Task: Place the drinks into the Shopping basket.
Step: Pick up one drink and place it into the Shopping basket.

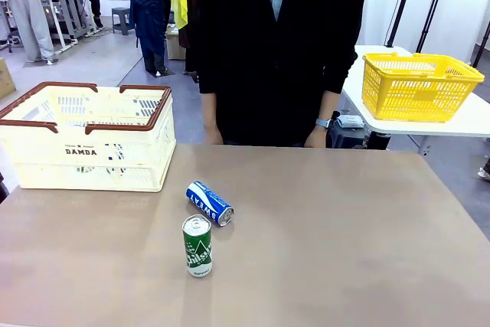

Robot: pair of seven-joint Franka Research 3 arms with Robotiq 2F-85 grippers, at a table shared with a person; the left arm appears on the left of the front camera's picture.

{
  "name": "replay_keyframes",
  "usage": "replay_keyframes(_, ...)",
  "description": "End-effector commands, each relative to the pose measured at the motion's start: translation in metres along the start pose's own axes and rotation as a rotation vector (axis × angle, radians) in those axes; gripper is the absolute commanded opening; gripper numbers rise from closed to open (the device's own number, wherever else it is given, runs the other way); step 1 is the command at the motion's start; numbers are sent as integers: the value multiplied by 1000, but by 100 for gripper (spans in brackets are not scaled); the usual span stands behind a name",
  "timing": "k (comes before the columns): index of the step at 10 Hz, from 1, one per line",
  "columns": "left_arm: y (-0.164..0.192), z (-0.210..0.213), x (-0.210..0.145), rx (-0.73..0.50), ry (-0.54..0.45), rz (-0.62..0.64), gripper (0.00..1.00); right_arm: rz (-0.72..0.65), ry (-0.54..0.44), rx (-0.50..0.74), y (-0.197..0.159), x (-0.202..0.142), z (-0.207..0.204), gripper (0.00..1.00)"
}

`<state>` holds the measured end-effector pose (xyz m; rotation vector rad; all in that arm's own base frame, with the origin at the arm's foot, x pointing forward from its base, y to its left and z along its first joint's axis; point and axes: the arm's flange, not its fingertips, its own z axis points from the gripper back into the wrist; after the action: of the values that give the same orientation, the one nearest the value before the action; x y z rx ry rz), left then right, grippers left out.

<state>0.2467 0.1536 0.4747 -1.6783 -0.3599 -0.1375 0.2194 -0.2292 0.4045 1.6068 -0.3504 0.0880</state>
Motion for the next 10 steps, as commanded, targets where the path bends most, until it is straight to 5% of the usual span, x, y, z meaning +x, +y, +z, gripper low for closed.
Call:
replay_keyframes(1, -28, -51, 16, 75, 22, 138, 100, -20, -4, 5, 3, -1, -1, 100)
replay_keyframes(3, -79, -185, 55, 387, 276, 229, 100, -20, -4, 5, 3, -1, -1, 100)
replay_keyframes(4, -86, -258, 77, 530, 447, 267, 100, -20, -4, 5, 3, -1, -1, 100)
replay_keyframes(5, -84, -309, 88, 667, 516, 285, 100, -20, -4, 5, 3, -1, -1, 100)
replay_keyframes(8, -31, -451, 108, 1140, 647, 249, 100, -20, -4, 5, 3, -1, -1, 100)
replay_keyframes(10, 17, -484, 107, 1352, 702, 175, 100, -20, -4, 5, 3, -1, -1, 100)
